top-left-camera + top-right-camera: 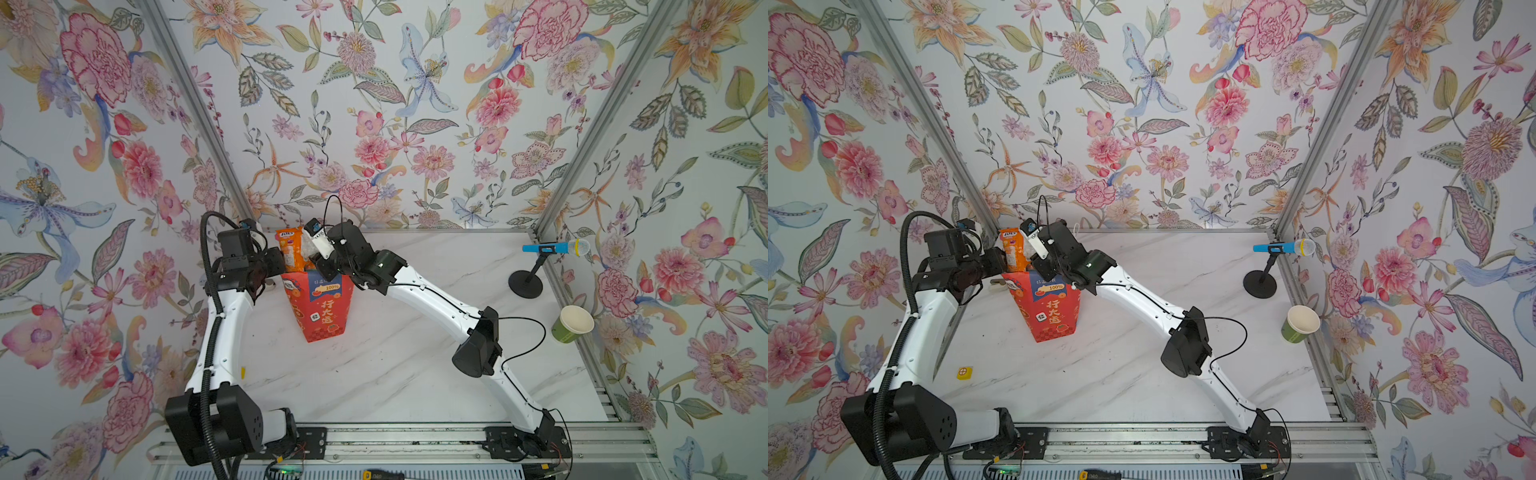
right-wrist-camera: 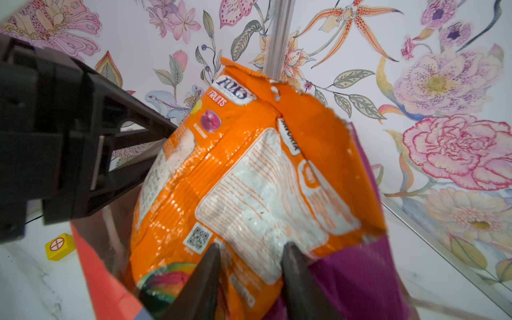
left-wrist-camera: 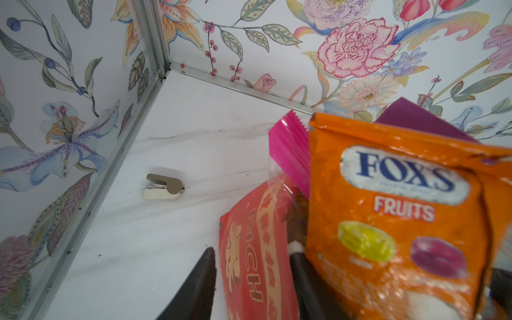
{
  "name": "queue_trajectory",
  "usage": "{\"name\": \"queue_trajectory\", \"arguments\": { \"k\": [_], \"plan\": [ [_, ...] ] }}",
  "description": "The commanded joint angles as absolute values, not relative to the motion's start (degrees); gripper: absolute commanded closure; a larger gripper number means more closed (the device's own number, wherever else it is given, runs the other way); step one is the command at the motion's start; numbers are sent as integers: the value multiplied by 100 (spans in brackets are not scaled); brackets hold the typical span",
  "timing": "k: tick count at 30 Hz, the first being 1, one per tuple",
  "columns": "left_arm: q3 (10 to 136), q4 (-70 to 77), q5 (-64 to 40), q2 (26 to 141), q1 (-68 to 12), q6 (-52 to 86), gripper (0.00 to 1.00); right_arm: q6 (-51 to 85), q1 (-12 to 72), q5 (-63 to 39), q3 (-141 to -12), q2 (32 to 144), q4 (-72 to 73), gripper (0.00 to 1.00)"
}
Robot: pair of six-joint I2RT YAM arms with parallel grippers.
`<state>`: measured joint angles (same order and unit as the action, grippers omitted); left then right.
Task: Place the snacks into the paper bag
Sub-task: Press the snack against the paper bag.
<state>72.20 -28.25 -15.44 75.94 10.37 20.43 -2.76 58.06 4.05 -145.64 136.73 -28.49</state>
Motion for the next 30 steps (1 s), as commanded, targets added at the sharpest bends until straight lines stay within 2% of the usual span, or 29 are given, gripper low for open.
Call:
{"name": "queue_trajectory", "arguments": {
  "k": [1, 3, 6, 22, 30],
  "plan": [
    [7210, -2187, -1651, 7159, 1063, 2117, 34, -295, 5933, 328, -14327, 13890, -3251, 61],
    [7140, -2079, -1615, 7045, 1074, 2135, 15, -241, 5942, 299, -14321, 13930, -3296, 62],
    [7013, -1874, -1536, 6847, 1106, 2178, 1, -212, 5954, 318, -14267, 13939, -3306, 62],
    [6360, -730, -2170, 6285, 1189, 2559, 1, -193, 5956, 247, -14287, 13820, -3371, 62],
    [5823, 189, -1790, 5775, 1246, 3049, 1, -202, 5968, -106, -14748, 13211, -3249, 57]
  ]
}}
